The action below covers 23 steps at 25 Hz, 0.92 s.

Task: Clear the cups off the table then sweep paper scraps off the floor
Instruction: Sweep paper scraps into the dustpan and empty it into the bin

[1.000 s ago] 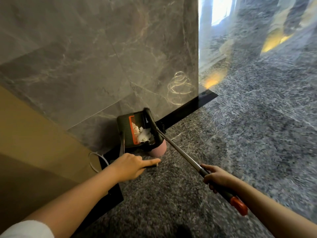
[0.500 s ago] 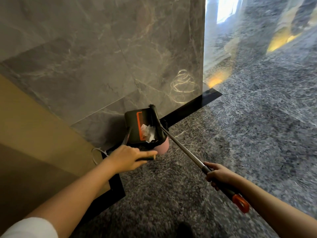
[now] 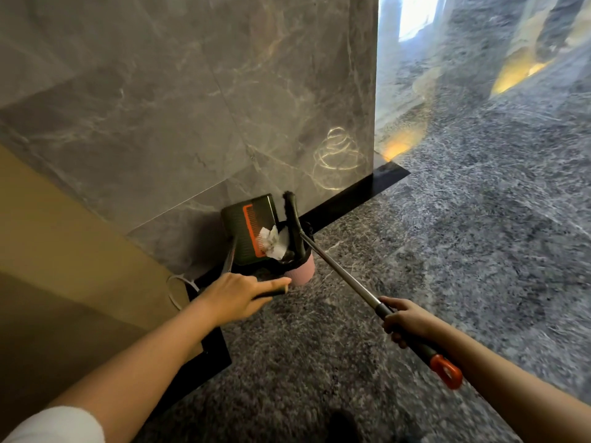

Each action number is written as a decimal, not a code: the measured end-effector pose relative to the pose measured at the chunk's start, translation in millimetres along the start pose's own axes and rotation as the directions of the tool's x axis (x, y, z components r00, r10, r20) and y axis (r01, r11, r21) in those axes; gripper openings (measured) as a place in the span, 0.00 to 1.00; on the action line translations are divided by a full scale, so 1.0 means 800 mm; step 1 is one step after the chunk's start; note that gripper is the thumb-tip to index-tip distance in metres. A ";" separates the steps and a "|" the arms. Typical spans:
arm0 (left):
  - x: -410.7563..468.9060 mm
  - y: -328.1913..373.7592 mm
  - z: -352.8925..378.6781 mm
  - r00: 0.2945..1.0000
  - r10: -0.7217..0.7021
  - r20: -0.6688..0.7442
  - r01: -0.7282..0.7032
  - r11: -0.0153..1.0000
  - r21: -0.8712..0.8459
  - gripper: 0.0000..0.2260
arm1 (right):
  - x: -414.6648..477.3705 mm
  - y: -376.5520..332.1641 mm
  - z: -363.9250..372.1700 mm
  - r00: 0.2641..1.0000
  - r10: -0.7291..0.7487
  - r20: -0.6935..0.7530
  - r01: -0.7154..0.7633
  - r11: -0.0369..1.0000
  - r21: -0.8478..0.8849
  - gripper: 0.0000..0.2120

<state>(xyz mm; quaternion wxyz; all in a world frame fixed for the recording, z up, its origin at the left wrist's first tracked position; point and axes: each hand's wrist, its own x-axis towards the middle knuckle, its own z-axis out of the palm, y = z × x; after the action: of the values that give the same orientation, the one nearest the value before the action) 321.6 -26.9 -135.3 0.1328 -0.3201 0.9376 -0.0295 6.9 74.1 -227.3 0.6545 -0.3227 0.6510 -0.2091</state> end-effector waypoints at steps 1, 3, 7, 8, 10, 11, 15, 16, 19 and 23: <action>-0.001 0.002 0.001 0.997 -0.068 -0.024 0.067 0.996 -0.061 0.24 | -0.002 -0.003 -0.001 1.000 -0.017 -0.010 0.017 1.000 -0.013 0.32; -0.003 -0.003 -0.002 0.990 -0.138 -0.032 0.133 0.983 -0.130 0.24 | -0.005 -0.011 0.001 0.998 -0.053 -0.019 0.052 0.997 -0.048 0.33; -0.004 0.000 -0.005 0.997 0.000 0.073 -0.005 0.998 0.059 0.25 | -0.008 -0.025 0.010 0.994 -0.110 -0.007 0.108 0.989 -0.101 0.33; -0.002 0.003 -0.005 0.993 0.035 0.112 -0.046 0.994 0.095 0.24 | -0.009 -0.026 0.013 0.993 -0.118 -0.011 0.116 0.987 -0.115 0.33; 0.001 0.014 -0.002 0.984 0.080 0.158 -0.099 0.988 0.115 0.24 | -0.010 -0.026 0.018 0.991 -0.131 -0.020 0.127 0.984 -0.127 0.33; 0.002 0.020 -0.002 0.982 0.087 0.170 -0.109 0.986 0.122 0.24 | -0.011 -0.026 0.018 0.990 -0.136 -0.027 0.131 0.983 -0.128 0.34; 0.007 0.022 -0.006 0.977 0.104 0.186 -0.131 0.981 0.140 0.24 | -0.016 -0.026 0.004 0.985 -0.168 -0.048 0.159 0.974 -0.160 0.34; 0.010 0.024 -0.006 0.979 0.100 0.179 -0.126 0.983 0.137 0.24 | -0.017 -0.027 -0.001 0.984 -0.173 -0.052 0.162 0.972 -0.169 0.34; 0.017 0.032 -0.005 0.977 0.100 0.191 -0.124 0.985 0.117 0.24 | -0.016 -0.026 -0.010 0.985 -0.162 -0.061 0.145 0.966 -0.213 0.33; 0.022 0.036 -0.006 0.979 0.121 0.166 -0.143 0.981 0.134 0.23 | -0.014 -0.007 -0.021 0.992 -0.109 -0.060 0.091 0.965 -0.247 0.34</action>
<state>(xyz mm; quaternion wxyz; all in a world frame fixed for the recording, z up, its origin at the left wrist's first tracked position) 289.7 -15.1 -138.9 0.2308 -0.2478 0.9388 -0.0634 -9.9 75.6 -214.4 0.5744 -0.4253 0.6780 -0.1720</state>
